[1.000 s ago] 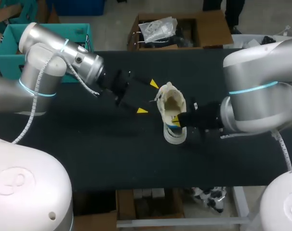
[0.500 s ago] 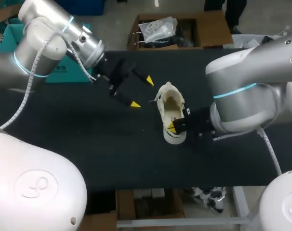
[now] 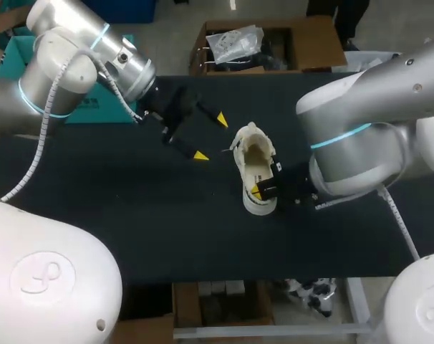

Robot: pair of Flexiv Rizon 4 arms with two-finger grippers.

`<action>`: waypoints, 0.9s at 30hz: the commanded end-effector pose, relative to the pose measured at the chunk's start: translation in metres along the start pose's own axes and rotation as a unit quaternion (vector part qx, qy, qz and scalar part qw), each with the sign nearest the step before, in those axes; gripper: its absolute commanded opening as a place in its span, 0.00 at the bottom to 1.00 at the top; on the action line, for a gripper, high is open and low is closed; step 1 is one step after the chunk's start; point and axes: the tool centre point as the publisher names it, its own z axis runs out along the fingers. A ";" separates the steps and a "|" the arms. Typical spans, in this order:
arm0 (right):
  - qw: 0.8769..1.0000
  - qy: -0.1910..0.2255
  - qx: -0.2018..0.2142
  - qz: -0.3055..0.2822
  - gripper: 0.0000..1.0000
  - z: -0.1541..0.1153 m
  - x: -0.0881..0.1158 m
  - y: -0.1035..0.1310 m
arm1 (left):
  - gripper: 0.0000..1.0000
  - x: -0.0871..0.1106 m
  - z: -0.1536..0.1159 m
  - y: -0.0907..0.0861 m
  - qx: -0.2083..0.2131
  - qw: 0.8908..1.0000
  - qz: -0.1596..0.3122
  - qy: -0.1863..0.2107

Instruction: Open the shoe tongue, take the insole out of the shoe, put the insole back into the shoe, and pack the shoe into the shoebox

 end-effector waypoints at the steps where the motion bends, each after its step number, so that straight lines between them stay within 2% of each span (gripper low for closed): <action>1: 0.998 0.049 0.029 -0.011 0.00 -0.035 0.004 0.003 | 1.00 0.000 0.000 0.000 0.000 1.000 0.000 0.000; 5: 0.995 0.077 0.043 -0.038 0.00 -0.065 0.019 -0.001 | 1.00 -0.001 0.002 -0.003 0.004 1.000 -0.014 0.010; 8: 0.992 0.087 0.066 -0.059 0.02 -0.081 0.029 -0.001 | 1.00 -0.002 0.007 -0.002 -0.003 0.997 -0.068 0.025; 11: 0.988 0.088 0.093 -0.083 0.24 -0.091 0.037 0.001 | 1.00 -0.001 0.012 0.002 -0.012 0.990 -0.138 0.035; 12: 0.987 0.089 0.103 -0.090 0.38 -0.095 0.039 0.002 | 1.00 0.000 0.012 0.003 -0.016 0.987 -0.157 0.037; 13: 0.986 0.084 0.101 -0.102 0.45 -0.098 0.041 0.002 | 1.00 0.001 0.012 0.004 -0.022 0.984 -0.172 0.038; 14: 0.984 0.080 0.113 -0.110 0.56 -0.101 0.043 0.003 | 1.00 0.003 0.012 0.004 -0.027 0.981 -0.188 0.037; 15: 0.981 0.080 0.125 -0.121 0.86 -0.106 0.044 0.005 | 1.00 0.004 0.009 0.006 -0.036 0.977 -0.205 0.035; 16: 0.980 0.076 0.132 -0.132 1.00 -0.110 0.044 0.006 | 1.00 0.005 0.008 0.007 -0.066 0.971 -0.226 0.032; 17: 0.976 0.070 0.152 -0.142 1.00 -0.115 0.045 0.007 | 1.00 0.007 0.008 0.008 -0.123 0.960 -0.249 0.033; 19: 0.969 0.042 0.182 -0.159 1.00 -0.130 0.044 0.010 | 1.00 0.007 0.008 0.008 -0.123 0.960 -0.249 0.033; 21: 0.957 0.011 0.236 -0.169 1.00 -0.154 0.042 0.011 | 1.00 0.007 0.008 0.008 -0.123 0.960 -0.249 0.033; 27: 0.957 0.011 0.236 -0.169 1.00 -0.154 0.042 0.011 | 1.00 0.007 0.008 0.008 -0.123 0.960 -0.249 0.033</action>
